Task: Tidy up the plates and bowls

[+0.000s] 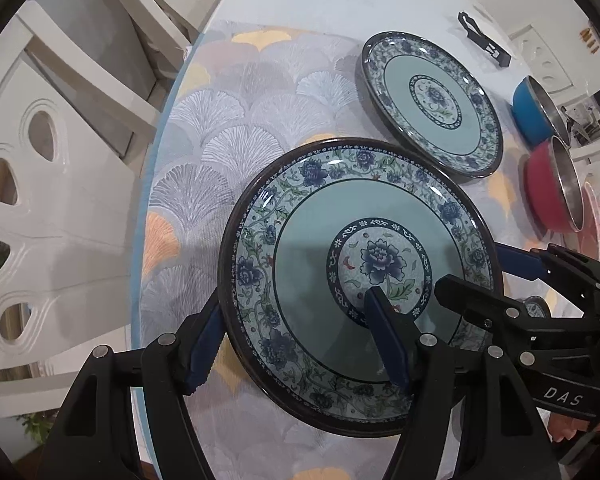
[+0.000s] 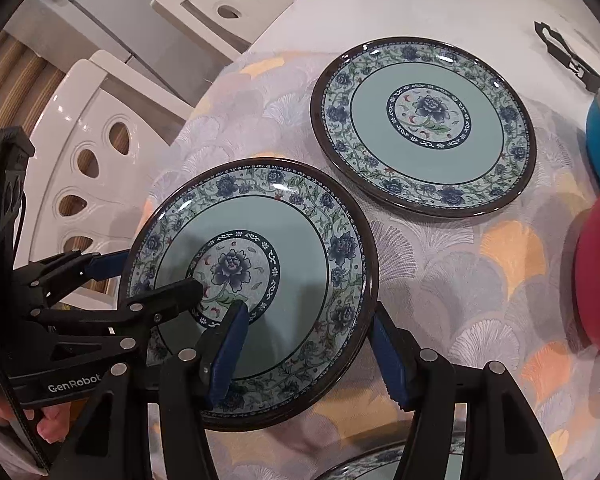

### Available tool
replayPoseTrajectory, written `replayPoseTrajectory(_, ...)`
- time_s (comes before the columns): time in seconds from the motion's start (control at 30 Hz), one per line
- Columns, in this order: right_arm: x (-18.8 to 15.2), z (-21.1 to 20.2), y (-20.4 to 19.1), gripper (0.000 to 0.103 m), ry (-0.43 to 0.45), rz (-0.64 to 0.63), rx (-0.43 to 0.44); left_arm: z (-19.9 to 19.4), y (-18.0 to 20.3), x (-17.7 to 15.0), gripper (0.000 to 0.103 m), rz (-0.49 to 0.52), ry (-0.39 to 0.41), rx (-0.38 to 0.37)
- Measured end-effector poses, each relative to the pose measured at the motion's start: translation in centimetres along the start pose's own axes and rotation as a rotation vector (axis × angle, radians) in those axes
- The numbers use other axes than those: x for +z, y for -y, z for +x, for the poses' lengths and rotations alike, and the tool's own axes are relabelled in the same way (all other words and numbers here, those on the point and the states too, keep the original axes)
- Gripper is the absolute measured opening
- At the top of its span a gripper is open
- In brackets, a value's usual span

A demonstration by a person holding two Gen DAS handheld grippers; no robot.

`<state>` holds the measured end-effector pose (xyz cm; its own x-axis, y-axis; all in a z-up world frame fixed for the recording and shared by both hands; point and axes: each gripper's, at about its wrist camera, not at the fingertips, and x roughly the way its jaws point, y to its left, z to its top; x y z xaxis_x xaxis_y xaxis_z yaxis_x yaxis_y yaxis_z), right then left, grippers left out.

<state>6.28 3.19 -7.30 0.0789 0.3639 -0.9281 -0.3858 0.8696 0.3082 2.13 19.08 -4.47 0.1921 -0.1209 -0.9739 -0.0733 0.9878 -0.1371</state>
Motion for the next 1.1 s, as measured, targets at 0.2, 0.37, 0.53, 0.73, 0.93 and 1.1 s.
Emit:
replayPoseTrajectory(0.2, -0.6, -1.3, 0.3, 0.060, 0.026, 0.001, 0.018, -1.0, 0.4, -1.1, 0.065, 0.010, 0.019, 0.003)
replayPoseTrajectory(0.37, -1.6, -2.2, 0.3, 0.060, 0.041, -0.008, 0.024, -1.8, 1.1, -2.0, 0.065, 0.007, 0.032, 0.005)
replayPoseTrajectory(0.53, -2.8, -3.1, 0.7, 0.060, 0.047, -0.020, 0.023, -2.4, 2.2, -2.7, 0.065, 0.011, 0.041, 0.014)
replayPoseTrajectory(0.73, -4.6, -4.2, 1.7, 0.060, 0.050, -0.022, 0.019, -2.9, 4.3, -3.8, 0.065, 0.025, 0.047, 0.016)
replayPoseTrajectory(0.93, -6.7, -5.9, 3.5, 0.060, 0.060, -0.007, 0.021, -3.4, 7.1, -5.1, 0.065, 0.050, 0.049, 0.013)
replayPoseTrajectory(1.1, -8.4, -7.3, 5.3, 0.060, 0.065, 0.012, 0.016, -3.4, 9.5, -6.4, 0.066, 0.073, 0.036, 0.000)
